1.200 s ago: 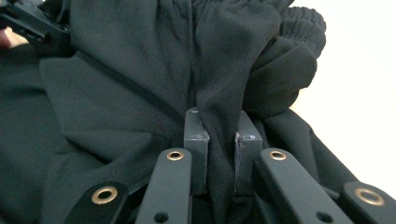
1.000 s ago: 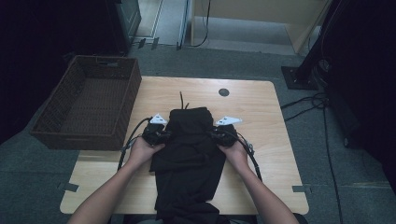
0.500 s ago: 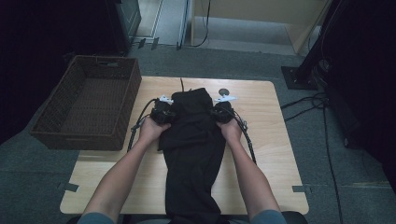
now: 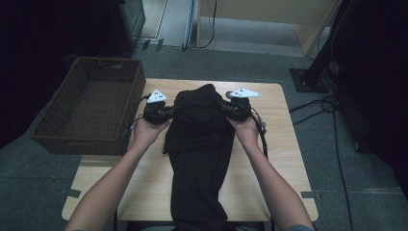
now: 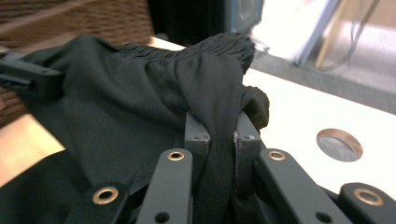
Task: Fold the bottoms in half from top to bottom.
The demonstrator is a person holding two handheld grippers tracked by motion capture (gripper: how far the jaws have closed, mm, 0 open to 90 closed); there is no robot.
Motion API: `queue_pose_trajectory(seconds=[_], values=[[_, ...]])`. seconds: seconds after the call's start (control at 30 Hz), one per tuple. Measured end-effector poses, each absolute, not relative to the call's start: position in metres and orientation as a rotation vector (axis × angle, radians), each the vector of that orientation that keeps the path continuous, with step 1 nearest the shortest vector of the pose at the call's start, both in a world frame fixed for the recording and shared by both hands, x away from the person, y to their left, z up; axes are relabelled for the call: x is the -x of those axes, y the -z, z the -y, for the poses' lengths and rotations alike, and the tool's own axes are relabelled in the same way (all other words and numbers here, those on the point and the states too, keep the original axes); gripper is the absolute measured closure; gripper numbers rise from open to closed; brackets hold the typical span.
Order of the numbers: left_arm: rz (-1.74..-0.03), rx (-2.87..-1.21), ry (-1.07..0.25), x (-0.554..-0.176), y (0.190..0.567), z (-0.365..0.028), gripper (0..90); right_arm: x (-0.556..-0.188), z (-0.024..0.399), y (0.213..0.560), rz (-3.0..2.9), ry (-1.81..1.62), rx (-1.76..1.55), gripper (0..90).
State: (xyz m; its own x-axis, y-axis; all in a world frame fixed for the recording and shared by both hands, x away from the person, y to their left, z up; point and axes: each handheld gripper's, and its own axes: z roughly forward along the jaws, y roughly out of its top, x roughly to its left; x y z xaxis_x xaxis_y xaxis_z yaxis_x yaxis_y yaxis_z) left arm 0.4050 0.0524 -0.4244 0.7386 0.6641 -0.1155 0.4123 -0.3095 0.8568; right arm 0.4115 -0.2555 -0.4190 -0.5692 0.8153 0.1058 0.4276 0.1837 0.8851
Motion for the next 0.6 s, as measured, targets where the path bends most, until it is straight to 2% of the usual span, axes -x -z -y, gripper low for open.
queue_pose_trajectory(seconds=[0.1, 0.27, 0.4, 0.6], values=[[-0.785, -1.991, -0.267, -0.376, 0.433, -0.055, 87.7, -0.379, 0.260, 0.424, -2.124, -1.372, -1.150, 80.2], [-0.755, -2.126, -0.189, -0.344, 0.468, -0.050, 87.3, -0.342, 0.261, 0.463, -2.262, -1.307, -1.184, 80.0], [-0.759, -2.195, -0.139, -0.338, 0.488, -0.045, 87.1, -0.326, 0.258, 0.491, -2.333, -1.239, -1.207, 79.8], [-0.778, -2.231, -0.127, -0.345, 0.503, -0.039, 86.7, -0.326, 0.257, 0.509, -2.326, -1.246, -1.236, 79.6]])
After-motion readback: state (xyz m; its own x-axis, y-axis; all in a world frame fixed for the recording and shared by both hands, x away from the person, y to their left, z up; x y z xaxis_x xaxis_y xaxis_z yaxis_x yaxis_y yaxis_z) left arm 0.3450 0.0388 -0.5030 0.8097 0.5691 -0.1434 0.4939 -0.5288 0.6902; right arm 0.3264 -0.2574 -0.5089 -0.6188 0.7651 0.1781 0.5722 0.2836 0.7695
